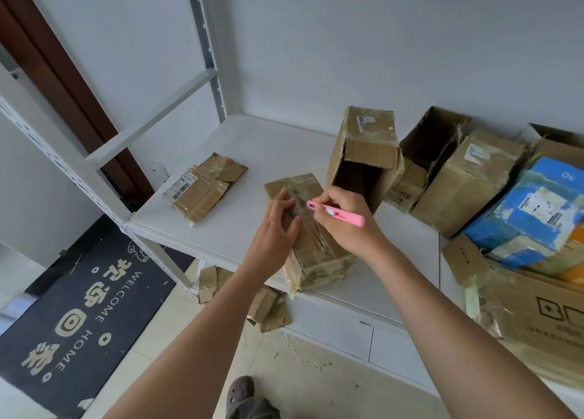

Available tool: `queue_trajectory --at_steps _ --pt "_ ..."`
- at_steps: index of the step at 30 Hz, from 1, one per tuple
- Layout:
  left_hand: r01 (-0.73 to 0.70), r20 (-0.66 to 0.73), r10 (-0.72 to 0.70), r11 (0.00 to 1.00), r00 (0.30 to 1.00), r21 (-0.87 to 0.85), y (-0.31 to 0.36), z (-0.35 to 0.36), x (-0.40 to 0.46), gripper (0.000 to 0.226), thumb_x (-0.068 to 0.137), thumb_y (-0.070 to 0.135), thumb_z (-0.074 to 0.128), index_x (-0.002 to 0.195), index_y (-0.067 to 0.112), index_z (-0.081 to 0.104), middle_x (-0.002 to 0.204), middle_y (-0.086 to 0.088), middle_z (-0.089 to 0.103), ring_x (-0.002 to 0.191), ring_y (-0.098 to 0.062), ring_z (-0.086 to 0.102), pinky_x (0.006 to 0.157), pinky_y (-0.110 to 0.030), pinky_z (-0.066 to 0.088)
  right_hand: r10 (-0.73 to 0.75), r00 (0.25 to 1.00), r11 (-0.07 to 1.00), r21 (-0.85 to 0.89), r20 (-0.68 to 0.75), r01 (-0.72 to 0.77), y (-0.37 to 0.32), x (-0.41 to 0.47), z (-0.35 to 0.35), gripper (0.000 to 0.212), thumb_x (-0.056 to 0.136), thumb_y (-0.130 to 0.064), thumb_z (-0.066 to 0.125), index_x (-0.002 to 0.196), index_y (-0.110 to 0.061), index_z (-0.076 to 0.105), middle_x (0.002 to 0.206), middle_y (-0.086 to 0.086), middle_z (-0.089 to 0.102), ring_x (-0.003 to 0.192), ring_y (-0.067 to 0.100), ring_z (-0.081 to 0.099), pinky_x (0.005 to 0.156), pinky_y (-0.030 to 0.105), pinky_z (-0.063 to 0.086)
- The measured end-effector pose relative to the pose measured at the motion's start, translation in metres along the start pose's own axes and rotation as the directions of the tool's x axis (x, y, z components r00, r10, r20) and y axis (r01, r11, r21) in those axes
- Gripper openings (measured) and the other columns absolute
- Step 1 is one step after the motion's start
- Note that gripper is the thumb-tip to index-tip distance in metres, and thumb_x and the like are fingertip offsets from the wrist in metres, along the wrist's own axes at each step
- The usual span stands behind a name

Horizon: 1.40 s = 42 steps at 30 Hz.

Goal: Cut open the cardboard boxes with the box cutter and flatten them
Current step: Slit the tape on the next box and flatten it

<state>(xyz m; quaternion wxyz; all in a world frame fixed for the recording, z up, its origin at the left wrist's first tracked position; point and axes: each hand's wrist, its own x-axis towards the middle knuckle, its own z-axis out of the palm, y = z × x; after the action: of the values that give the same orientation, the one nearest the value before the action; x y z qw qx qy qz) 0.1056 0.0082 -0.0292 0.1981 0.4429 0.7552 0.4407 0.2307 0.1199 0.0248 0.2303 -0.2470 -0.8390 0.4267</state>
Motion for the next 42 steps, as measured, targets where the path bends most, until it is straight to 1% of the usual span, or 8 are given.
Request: queue_trajectory --at_steps 7,11,15,16,19,21,28,42 --pt "-0.001 0.011 0.001 1.0 1.0 -0.006 0.002 0.0 0.001 0.043 0.1 0.033 0.05 0.14 0.018 0.041 0.159 0.014 0.021 0.127 0.009 0.03 0.101 -0.014 0.029 0.07 0.993 0.995 0.077 -0.1 -0.062 0.003 0.003 -0.005 0.022 0.093 -0.011 0.06 0.073 -0.02 0.06 0.069 -0.003 0.067 0.058 -0.001 0.058 0.05 0.011 0.041" --pt "-0.003 0.002 0.003 1.0 1.0 -0.012 0.001 0.0 0.001 0.043 0.1 0.033 0.051 0.139 0.019 0.041 0.159 0.013 0.023 0.131 0.003 0.034 0.103 -0.016 0.031 0.11 0.958 0.964 0.262 -0.266 -0.038 0.0 0.007 0.004 0.025 0.093 -0.009 0.058 0.069 -0.015 0.06 0.063 -0.001 0.065 0.07 0.027 0.067 0.061 0.039 0.05" --pt "-0.008 -0.006 0.007 1.0 1.0 -0.024 0.0 0.0 0.001 0.042 0.1 0.032 0.052 0.138 0.017 0.042 0.159 0.011 0.024 0.13 0.003 0.034 0.105 -0.016 0.03 0.105 0.935 0.923 0.384 -0.339 0.036 -0.004 0.026 0.003 0.021 0.095 -0.008 0.056 0.075 -0.011 0.058 0.07 0.007 0.065 0.08 0.036 0.068 0.075 0.051 0.055" --pt "-0.005 -0.007 0.005 1.0 1.0 -0.024 0.0 0.0 0.001 0.042 0.1 0.032 0.052 0.138 0.017 0.043 0.159 0.011 0.024 0.13 0.004 0.034 0.105 -0.015 0.03 0.088 0.951 0.937 0.348 -0.296 0.021 -0.005 0.032 0.006 0.019 0.097 -0.005 0.055 0.078 -0.009 0.058 0.074 0.008 0.065 0.082 0.034 0.069 0.074 0.05 0.055" --pt "-0.001 -0.007 0.001 1.0 1.0 -0.022 0.001 0.0 0.001 0.044 0.1 0.032 0.052 0.139 0.015 0.043 0.159 0.011 0.023 0.134 -0.001 0.036 0.106 -0.017 0.032 0.061 0.979 0.974 0.225 -0.193 -0.016 0.001 0.041 0.017 0.012 0.098 -0.006 0.054 0.089 0.0 0.058 0.085 0.007 0.067 0.076 0.001 0.066 0.063 0.019 0.05" --pt "-0.002 -0.002 0.002 1.0 1.0 -0.026 0.003 0.0 0.001 0.044 0.1 0.031 0.052 0.14 0.015 0.043 0.16 0.01 0.023 0.137 -0.005 0.037 0.109 -0.022 0.034 0.064 0.981 0.984 0.176 -0.181 -0.031 0.009 0.042 0.022 0.013 0.098 -0.007 0.055 0.095 0.005 0.058 0.091 0.007 0.068 0.076 -0.006 0.063 0.061 0.011 0.047" --pt "0.0 -0.001 0.0 1.0 1.0 -0.031 0.003 -0.001 0.001 0.043 0.1 0.03 0.051 0.14 0.014 0.043 0.16 0.011 0.023 0.138 -0.005 0.036 0.108 -0.021 0.034 0.008 0.985 0.994 0.108 -0.174 0.011 0.016 0.044 0.026 0.01 0.098 -0.009 0.056 0.095 0.0 0.058 0.096 -0.001 0.067 0.088 0.001 0.068 0.068 0.015 0.054" --pt "0.004 0.002 -0.004 1.0 1.0 -0.031 0.002 0.001 0.002 0.042 0.101 0.029 0.051 0.139 0.014 0.043 0.16 0.009 0.023 0.129 0.006 0.031 0.105 -0.014 0.028 -0.087 0.972 0.995 0.031 -0.217 0.096 0.018 0.046 0.026 0.011 0.098 -0.005 0.055 0.099 0.005 0.058 0.101 0.004 0.065 0.087 -0.014 0.062 0.072 0.007 0.049"
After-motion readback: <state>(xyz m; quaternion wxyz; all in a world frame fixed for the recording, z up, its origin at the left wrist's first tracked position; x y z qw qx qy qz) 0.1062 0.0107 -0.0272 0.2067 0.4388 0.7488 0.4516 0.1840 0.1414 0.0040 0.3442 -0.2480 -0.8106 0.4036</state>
